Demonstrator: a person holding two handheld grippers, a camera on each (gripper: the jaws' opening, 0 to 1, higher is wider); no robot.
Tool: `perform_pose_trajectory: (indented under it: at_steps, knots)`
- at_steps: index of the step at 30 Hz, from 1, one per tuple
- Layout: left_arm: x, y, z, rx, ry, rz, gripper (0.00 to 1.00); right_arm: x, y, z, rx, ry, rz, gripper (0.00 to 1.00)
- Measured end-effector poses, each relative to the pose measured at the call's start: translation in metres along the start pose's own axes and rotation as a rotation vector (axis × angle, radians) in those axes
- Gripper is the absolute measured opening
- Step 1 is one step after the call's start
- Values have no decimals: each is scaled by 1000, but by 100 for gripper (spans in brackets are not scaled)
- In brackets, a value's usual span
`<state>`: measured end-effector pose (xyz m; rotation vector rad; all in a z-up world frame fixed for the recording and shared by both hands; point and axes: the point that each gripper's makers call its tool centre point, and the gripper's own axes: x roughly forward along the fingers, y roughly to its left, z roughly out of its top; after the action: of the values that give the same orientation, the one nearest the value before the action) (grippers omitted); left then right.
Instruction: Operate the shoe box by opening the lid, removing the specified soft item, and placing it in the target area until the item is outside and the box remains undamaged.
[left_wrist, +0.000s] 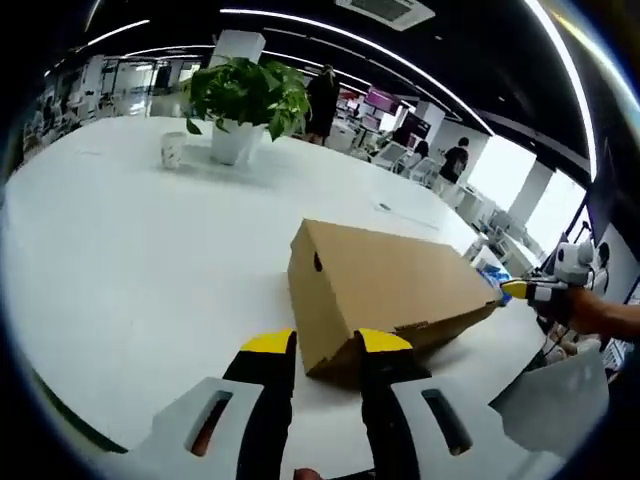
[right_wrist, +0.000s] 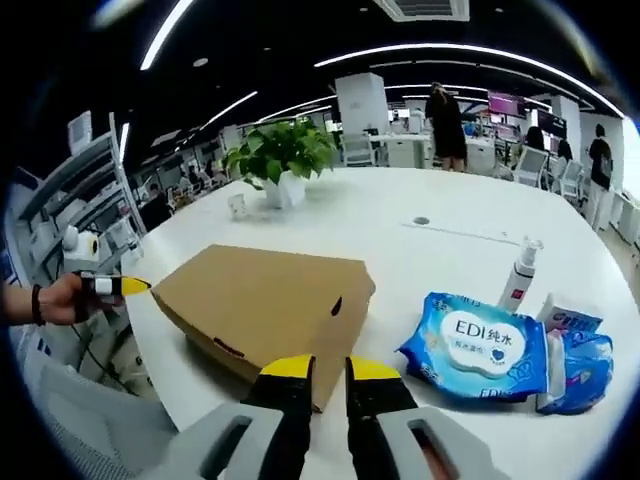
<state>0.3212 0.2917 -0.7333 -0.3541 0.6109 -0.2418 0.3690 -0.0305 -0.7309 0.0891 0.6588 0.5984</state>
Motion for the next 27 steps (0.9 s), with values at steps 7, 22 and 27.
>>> perform_pose_trajectory:
  at_steps: [7,22,27]
  knots:
    - [18,-14,6,-9,23,-37,32,15,12,-7,84,21,41,30]
    - [39,-16,-21,-1,151,-52,26,31,24,-32,147,84,77,23]
    - [48,-16,-16,-1,156,-53,27,35,21,-28,141,78,76,23]
